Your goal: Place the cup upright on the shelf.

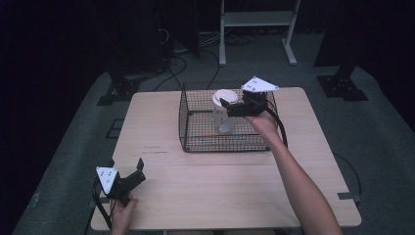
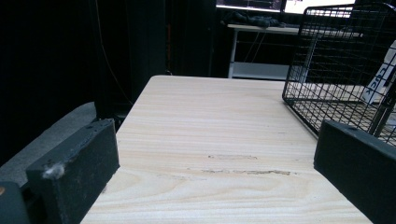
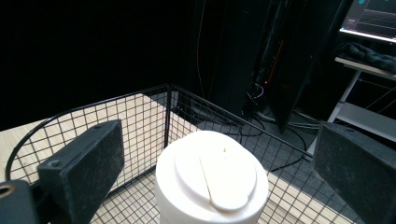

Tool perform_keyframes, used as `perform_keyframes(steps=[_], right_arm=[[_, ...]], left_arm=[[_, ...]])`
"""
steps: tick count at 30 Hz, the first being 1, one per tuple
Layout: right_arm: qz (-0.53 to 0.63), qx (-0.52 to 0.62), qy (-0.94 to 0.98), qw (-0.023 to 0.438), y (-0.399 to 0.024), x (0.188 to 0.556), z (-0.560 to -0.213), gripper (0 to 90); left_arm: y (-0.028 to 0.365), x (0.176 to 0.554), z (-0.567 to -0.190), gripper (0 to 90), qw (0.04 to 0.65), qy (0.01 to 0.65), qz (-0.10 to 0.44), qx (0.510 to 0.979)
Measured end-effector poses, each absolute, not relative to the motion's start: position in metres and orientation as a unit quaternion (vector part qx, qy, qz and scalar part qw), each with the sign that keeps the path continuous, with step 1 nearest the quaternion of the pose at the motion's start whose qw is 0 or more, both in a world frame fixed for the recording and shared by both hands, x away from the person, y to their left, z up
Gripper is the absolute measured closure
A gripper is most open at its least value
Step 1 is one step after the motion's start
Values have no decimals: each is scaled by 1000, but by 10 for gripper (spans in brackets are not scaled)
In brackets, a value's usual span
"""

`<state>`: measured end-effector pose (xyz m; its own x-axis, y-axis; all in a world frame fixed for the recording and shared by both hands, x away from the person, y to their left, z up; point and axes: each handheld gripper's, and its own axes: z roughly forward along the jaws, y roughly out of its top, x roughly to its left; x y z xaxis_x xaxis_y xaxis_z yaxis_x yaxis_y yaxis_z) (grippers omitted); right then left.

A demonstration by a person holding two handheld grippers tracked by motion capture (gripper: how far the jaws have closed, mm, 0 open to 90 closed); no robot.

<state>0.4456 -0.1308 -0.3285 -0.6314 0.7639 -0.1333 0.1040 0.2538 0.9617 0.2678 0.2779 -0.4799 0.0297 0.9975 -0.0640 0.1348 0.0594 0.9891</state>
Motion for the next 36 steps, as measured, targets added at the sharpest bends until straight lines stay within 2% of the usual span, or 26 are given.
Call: perform_keyframes(steps=[22,36], right_arm=[[523,320,728,306,-172,428,-331,19],[520,312,732,309,-184,410,-335,19]], left_arm=[[277,268,-480,0,488,538,443,526],[277,268,-480,0,487,537,444,527]])
